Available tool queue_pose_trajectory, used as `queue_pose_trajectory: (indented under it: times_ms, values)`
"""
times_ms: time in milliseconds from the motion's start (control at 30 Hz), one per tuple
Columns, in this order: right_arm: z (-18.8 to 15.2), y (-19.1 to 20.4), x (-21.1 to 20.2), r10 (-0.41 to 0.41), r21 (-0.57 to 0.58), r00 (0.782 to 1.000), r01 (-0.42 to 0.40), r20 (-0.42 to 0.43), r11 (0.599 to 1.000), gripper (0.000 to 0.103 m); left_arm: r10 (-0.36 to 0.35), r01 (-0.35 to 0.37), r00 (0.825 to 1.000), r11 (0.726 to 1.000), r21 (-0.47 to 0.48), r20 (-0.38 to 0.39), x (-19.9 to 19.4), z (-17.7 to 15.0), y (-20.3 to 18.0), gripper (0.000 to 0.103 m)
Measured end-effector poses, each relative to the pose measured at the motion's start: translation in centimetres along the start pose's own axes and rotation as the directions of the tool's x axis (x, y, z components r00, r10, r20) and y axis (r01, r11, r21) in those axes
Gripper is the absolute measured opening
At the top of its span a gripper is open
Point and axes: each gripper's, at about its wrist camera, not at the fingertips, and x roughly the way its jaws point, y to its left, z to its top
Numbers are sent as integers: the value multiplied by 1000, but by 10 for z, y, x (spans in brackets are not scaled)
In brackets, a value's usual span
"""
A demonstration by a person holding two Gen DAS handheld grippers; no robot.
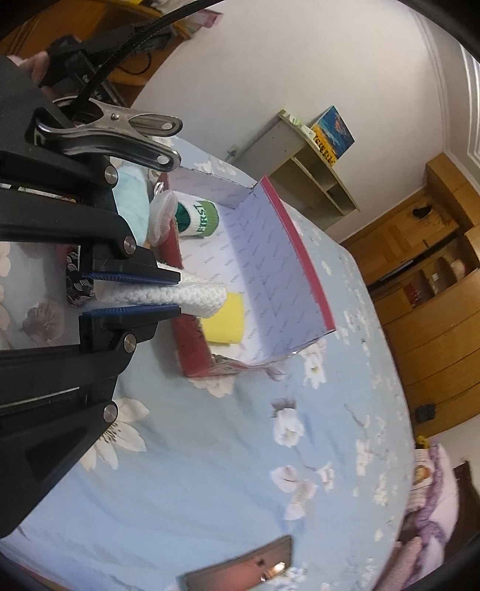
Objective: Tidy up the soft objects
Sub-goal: 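Place the sock and white towel into the pink box, opening both grippers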
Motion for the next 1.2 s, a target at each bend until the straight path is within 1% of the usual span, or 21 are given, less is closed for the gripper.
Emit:
queue_pose_trajectory:
  times_ms: [167, 333, 500, 767, 933, 1200]
  values:
    - [5, 6, -4, -31, -48, 999, 32, 20, 998, 12, -17, 17, 1000, 999, 28, 9, 1, 11, -11, 45]
    - [11, 13, -4, -27, -89, 999, 30, 29, 996, 12, -16, 15, 1000, 998, 66, 16, 7, 25, -22, 45]
    - [19, 20, 1, -25, -121, 999, 29, 36, 992, 12, -20, 19, 1000, 996, 85, 12, 18, 38, -30, 45]
    - [31, 29, 13, -24, -149, 999, 30, 43, 988, 12, -27, 26, 1000, 995, 93, 13, 36, 61, -37, 45]
    - [36, 32, 22, -18, -155, 999, 24, 39, 988, 12, -17, 16, 1000, 995, 95, 13, 50, 73, -38, 45]
    - [41, 40, 40, 1, -167, 1000, 3, 29, 986, 12, 11, -10, 1000, 996, 90, -4, 75, 82, -36, 45]
